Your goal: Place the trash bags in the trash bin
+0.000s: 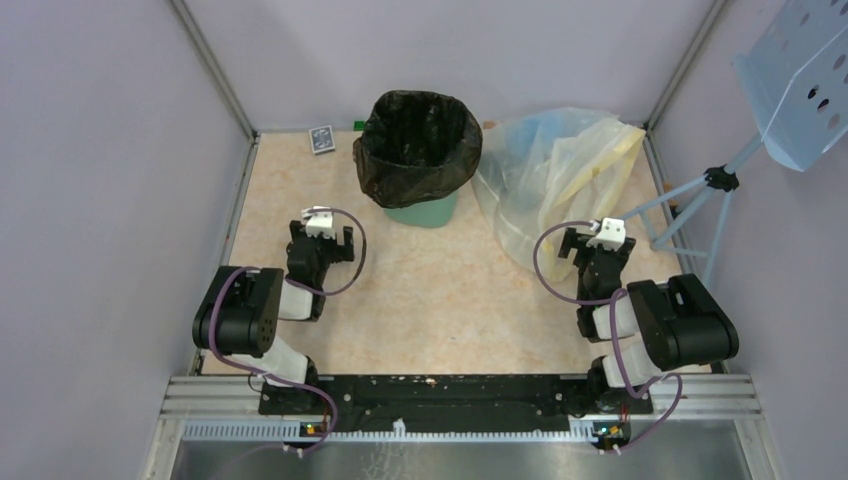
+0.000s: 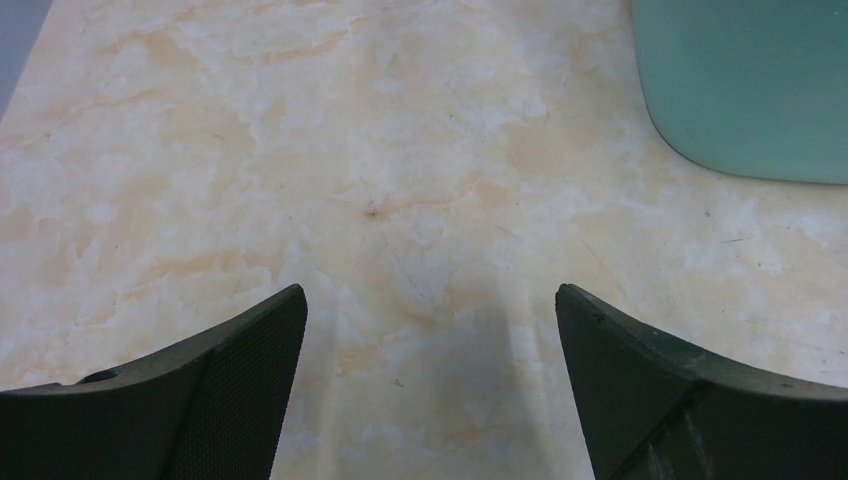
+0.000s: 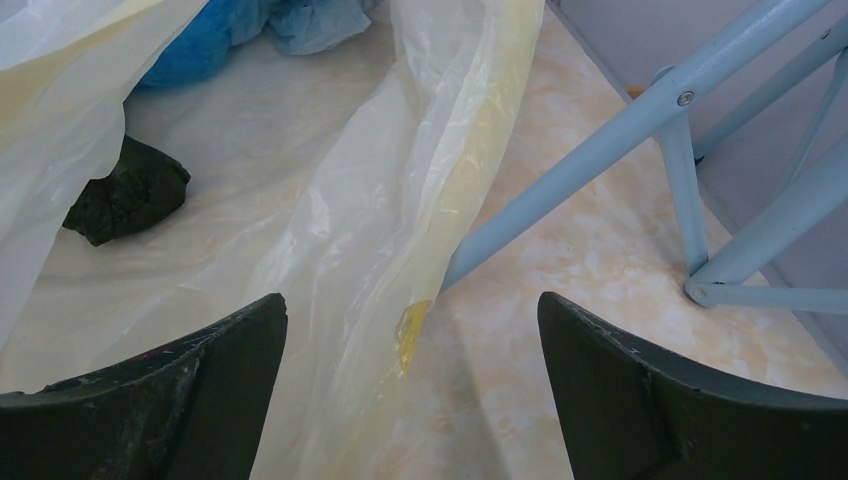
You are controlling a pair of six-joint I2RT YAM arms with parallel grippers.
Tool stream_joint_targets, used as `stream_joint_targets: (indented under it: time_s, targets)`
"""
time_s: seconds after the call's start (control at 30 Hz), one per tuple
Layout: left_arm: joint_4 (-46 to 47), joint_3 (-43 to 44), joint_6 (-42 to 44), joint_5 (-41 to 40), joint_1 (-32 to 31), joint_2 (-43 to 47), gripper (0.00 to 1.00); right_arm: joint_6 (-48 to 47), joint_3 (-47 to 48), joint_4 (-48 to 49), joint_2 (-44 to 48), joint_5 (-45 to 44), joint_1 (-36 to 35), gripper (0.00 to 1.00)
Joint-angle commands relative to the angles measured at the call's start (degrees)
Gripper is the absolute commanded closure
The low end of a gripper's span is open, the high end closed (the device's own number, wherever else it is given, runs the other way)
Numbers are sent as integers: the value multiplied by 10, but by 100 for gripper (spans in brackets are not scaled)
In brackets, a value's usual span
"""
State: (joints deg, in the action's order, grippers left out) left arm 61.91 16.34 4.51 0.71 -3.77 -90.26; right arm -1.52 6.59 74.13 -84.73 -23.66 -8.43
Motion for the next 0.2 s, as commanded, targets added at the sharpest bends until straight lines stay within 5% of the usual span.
stream_joint_targets:
  time_s: [0.0, 0.17]
  targets:
    - [25, 3, 2, 12, 3, 9, 1, -1, 10, 33, 3, 9, 5, 5]
    - [25, 3, 2, 10, 3, 9, 1, -1, 9, 33, 3, 9, 5, 5]
